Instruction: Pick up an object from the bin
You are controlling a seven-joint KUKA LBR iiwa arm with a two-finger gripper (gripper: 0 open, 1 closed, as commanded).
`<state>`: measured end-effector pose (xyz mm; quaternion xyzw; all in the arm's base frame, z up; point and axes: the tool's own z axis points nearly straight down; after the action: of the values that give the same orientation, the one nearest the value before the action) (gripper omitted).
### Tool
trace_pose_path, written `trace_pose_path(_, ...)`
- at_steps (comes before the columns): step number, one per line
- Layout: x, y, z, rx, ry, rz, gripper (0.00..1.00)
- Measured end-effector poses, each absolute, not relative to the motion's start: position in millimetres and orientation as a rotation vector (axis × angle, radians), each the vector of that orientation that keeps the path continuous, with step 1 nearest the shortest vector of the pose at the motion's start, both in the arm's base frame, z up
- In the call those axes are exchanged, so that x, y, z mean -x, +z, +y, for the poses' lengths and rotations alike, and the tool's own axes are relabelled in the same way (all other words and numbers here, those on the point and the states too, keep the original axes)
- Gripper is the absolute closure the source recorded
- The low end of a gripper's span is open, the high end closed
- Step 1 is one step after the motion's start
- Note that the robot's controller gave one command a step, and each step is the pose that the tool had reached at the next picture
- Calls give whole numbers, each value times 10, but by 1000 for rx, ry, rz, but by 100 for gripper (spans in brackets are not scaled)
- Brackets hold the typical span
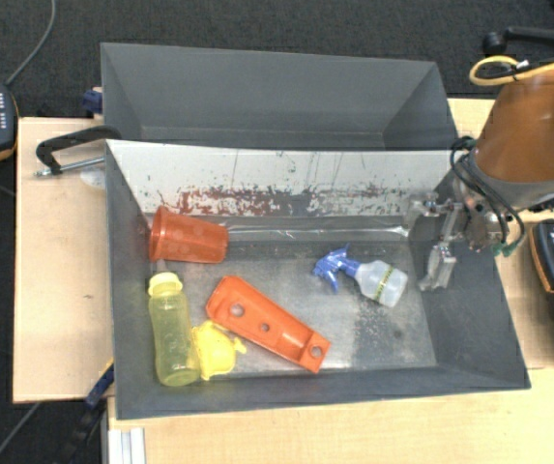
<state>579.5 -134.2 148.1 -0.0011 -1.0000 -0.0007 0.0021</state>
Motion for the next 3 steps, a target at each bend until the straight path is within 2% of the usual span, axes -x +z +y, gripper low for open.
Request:
trace_pose_path(1,-5809,1531,-1338,1,0,-3145,0)
trace_pose_path(2,-5626,1126,-1265,-126,0,-3145,0)
trace_pose_path(3,-5865,784,-1108,-256,2,-3139,0)
